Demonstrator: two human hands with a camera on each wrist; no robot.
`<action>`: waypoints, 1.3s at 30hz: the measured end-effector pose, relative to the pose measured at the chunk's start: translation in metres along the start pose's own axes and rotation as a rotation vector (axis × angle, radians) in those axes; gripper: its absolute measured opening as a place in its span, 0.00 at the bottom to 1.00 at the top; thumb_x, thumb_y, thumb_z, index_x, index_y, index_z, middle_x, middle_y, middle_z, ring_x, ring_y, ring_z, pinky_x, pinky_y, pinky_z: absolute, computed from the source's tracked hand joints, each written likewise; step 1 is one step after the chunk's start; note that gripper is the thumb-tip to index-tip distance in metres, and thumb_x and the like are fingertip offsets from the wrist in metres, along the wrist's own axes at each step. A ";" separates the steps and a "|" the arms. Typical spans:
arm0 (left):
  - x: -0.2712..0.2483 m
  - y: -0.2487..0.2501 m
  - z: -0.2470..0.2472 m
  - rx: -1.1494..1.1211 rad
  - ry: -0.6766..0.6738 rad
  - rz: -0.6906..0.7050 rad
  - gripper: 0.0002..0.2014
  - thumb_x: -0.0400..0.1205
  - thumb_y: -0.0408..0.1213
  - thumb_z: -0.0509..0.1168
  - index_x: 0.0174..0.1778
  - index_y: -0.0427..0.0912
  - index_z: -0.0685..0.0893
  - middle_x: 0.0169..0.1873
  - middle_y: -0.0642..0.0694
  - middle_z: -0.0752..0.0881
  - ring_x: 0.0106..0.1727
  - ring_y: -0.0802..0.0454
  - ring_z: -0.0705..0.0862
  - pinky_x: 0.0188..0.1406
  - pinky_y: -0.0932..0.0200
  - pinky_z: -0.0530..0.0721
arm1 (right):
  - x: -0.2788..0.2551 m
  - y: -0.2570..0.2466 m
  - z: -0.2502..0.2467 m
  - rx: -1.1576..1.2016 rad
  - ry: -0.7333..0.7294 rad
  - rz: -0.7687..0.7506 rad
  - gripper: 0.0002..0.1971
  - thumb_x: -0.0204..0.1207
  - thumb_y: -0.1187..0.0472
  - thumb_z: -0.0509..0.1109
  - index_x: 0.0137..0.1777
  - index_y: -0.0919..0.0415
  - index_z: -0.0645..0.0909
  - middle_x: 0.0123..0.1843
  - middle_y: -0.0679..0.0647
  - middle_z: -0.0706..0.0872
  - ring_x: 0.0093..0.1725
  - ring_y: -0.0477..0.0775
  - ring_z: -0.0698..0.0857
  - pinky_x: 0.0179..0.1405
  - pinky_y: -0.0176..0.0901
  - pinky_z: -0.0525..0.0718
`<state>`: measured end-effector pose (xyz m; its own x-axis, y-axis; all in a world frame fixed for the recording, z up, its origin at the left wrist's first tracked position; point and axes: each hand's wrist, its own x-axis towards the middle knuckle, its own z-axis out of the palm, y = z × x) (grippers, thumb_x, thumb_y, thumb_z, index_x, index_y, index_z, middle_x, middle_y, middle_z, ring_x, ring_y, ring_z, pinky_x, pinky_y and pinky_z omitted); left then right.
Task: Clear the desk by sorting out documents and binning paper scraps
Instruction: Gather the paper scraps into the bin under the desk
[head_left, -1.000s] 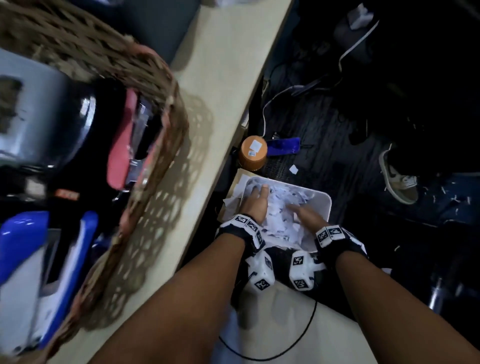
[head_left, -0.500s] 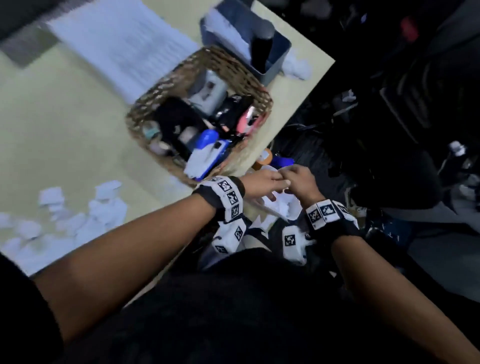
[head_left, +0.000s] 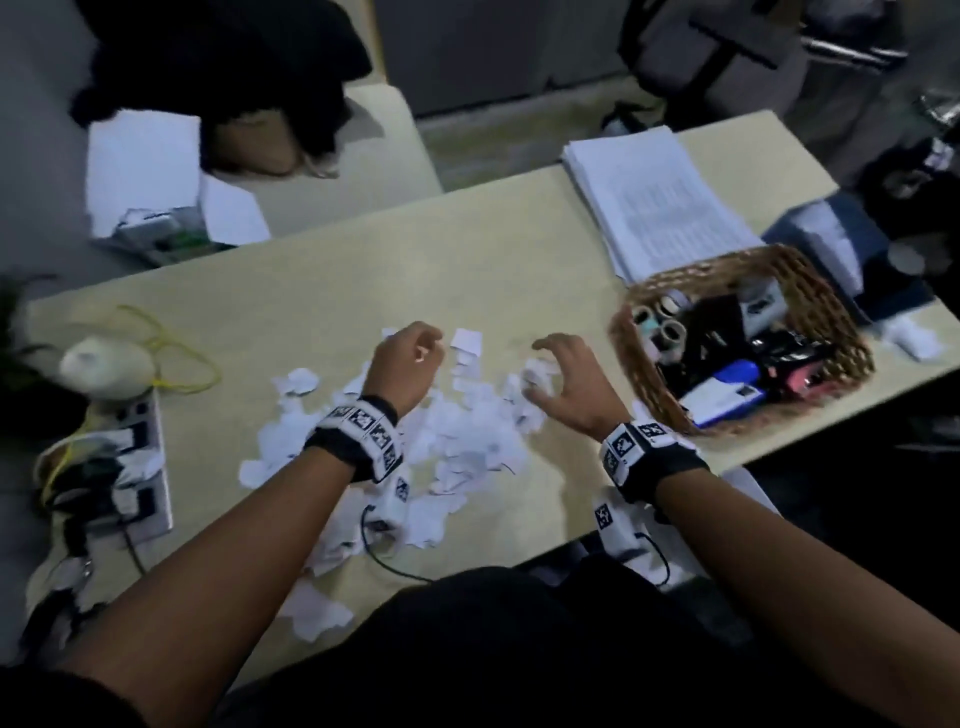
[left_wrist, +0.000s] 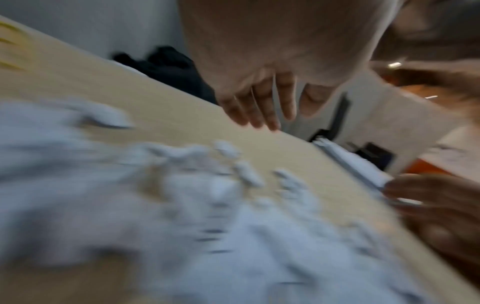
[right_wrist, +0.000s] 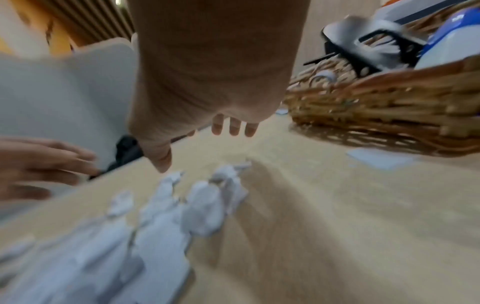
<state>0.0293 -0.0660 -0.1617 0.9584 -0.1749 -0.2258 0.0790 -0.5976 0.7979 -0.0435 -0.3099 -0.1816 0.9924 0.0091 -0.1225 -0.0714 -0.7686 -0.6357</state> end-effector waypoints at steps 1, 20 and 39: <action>-0.003 -0.026 -0.018 0.059 0.074 -0.007 0.08 0.80 0.35 0.66 0.54 0.44 0.85 0.52 0.45 0.87 0.53 0.47 0.82 0.57 0.55 0.81 | 0.005 0.000 0.012 -0.083 -0.064 0.013 0.39 0.65 0.34 0.69 0.75 0.53 0.71 0.77 0.59 0.69 0.77 0.63 0.68 0.72 0.65 0.71; -0.072 -0.176 -0.059 0.277 0.189 0.112 0.29 0.83 0.57 0.53 0.73 0.41 0.72 0.81 0.42 0.63 0.82 0.47 0.62 0.78 0.47 0.65 | 0.029 -0.059 0.100 -0.140 -0.022 -0.176 0.46 0.70 0.30 0.68 0.82 0.56 0.62 0.86 0.53 0.57 0.86 0.53 0.52 0.81 0.65 0.47; 0.001 -0.098 -0.006 0.213 -0.063 0.197 0.27 0.86 0.49 0.58 0.82 0.51 0.62 0.85 0.54 0.55 0.84 0.56 0.55 0.79 0.56 0.59 | -0.012 -0.022 0.081 -0.106 -0.002 0.060 0.36 0.82 0.40 0.55 0.84 0.62 0.58 0.87 0.60 0.53 0.86 0.56 0.49 0.83 0.52 0.57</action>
<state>0.0243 -0.0033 -0.2370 0.9300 -0.3481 -0.1183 -0.1723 -0.6969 0.6961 -0.0620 -0.2411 -0.2279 0.9865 -0.0380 -0.1591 -0.1197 -0.8309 -0.5434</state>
